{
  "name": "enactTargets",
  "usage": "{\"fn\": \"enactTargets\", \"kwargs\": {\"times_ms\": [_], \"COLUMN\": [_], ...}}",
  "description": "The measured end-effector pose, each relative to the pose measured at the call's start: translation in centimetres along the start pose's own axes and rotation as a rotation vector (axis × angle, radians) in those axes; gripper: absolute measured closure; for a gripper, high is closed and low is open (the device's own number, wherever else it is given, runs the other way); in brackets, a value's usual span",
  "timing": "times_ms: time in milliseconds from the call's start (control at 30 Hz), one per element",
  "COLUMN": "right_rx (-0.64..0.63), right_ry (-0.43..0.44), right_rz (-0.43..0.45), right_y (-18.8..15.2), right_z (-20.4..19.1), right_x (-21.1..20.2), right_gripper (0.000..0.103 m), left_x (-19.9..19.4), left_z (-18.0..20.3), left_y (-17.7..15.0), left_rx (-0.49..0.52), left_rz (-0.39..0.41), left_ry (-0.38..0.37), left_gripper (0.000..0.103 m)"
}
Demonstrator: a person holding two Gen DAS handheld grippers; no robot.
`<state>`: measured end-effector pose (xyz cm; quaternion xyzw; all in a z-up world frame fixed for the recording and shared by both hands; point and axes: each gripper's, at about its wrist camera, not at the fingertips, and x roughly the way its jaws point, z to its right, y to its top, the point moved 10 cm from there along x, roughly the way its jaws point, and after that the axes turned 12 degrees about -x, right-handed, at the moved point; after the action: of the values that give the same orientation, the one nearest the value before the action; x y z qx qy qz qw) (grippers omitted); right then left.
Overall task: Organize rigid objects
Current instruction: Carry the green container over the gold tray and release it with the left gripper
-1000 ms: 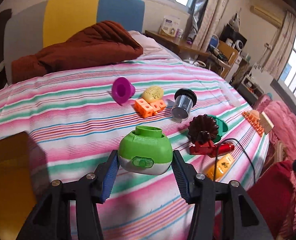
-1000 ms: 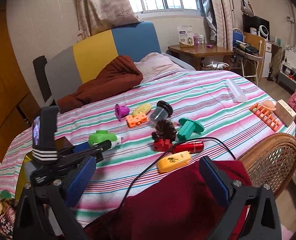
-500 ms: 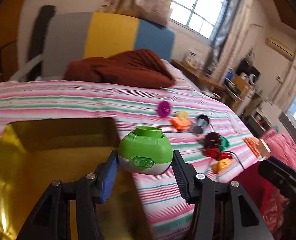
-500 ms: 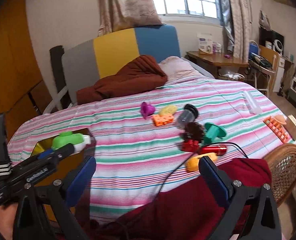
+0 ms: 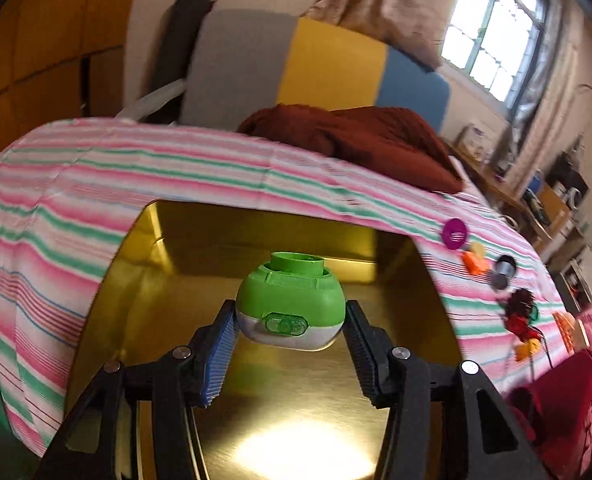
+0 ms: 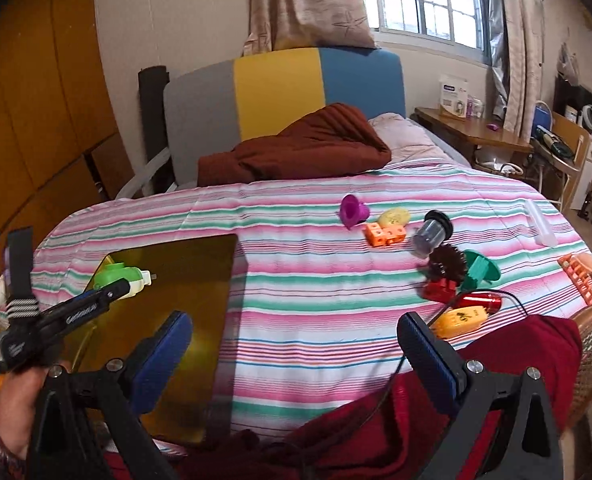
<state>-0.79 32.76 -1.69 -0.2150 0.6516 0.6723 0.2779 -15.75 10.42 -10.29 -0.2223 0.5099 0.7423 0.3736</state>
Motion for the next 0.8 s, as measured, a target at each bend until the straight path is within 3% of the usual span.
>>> {"fn": "enactTargets", "kwargs": {"times_ms": [400, 567, 700, 800], "right_rx": [-0.004, -0.005, -0.012, -0.016], "right_ry": [-0.001, 0.008, 0.014, 0.023], "right_rz": [-0.021, -0.032, -0.043, -0.055], "right_y": [-0.5, -0.6, -0.8, -1.0], "right_z": [-0.9, -1.1, -1.4, -1.6], "right_x": [0.5, 0.8, 1.1, 1.6], "right_gripper": [0.000, 0.000, 0.000, 0.000], "left_x": [4.0, 4.9, 3.7, 2.4], "left_z": [-3.9, -5.7, -6.1, -5.4], "left_y": [1.1, 0.5, 1.0, 1.0], "left_rx": [-0.086, -0.124, -0.090, -0.068], "left_rz": [-0.077, -0.133, -0.076, -0.042], "left_ry": [0.054, 0.122, 0.198, 0.192], "left_gripper": [0.050, 0.050, 0.050, 0.049]}}
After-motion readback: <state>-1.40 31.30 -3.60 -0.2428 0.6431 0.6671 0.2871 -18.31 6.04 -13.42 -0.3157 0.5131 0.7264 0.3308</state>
